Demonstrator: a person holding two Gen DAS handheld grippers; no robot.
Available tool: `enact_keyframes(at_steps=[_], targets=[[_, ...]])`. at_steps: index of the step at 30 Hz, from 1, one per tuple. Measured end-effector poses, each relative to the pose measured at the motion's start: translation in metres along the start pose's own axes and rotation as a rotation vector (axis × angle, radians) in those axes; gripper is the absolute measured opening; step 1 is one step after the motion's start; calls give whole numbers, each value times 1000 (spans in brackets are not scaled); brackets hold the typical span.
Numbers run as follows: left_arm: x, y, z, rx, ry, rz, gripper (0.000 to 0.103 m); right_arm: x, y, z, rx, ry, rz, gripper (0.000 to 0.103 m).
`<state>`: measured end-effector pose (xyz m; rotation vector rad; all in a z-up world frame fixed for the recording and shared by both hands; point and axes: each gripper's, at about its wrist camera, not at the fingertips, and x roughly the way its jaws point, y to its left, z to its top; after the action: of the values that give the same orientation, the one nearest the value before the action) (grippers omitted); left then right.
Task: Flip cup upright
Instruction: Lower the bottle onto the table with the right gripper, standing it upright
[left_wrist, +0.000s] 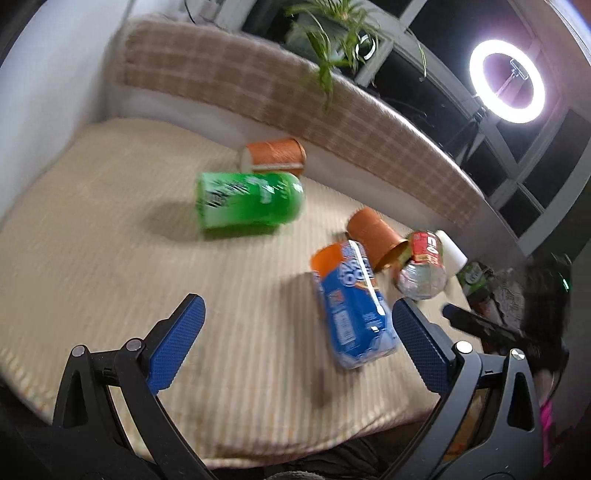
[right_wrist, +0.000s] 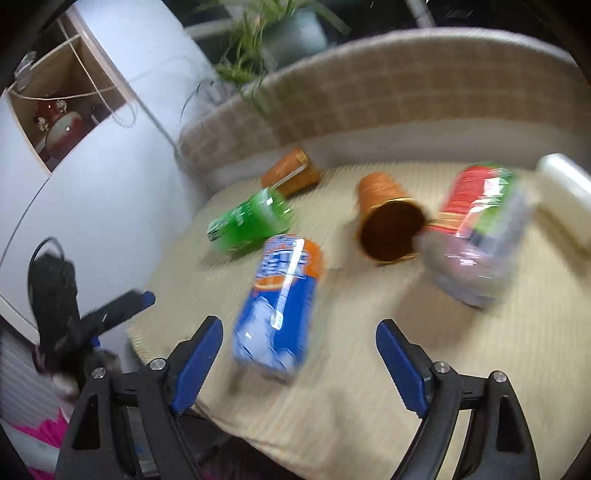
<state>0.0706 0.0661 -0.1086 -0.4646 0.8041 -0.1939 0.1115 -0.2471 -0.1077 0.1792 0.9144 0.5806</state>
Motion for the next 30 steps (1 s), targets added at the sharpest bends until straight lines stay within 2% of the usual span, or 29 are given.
enact_keyframes(at_steps=[6,10,13,19,30], targets=[[40,-12,10,-72,141,-136,102,-52,-22,-31,64,-100,-125,91],[62,-16,22,-127,198,-195,94,-71,-33,-44,103,-121,-144,91],[78,-12,29,-184,239,-213,92,-82,-37,-52,113,-137,-161,91],[103,-6,32,-225,300,-213,85,-90,-40,-57,127,-151,-168,91],[126,-9,26,-207,357,-219,83,-89,-43,-64,166,-148,-163,91]])
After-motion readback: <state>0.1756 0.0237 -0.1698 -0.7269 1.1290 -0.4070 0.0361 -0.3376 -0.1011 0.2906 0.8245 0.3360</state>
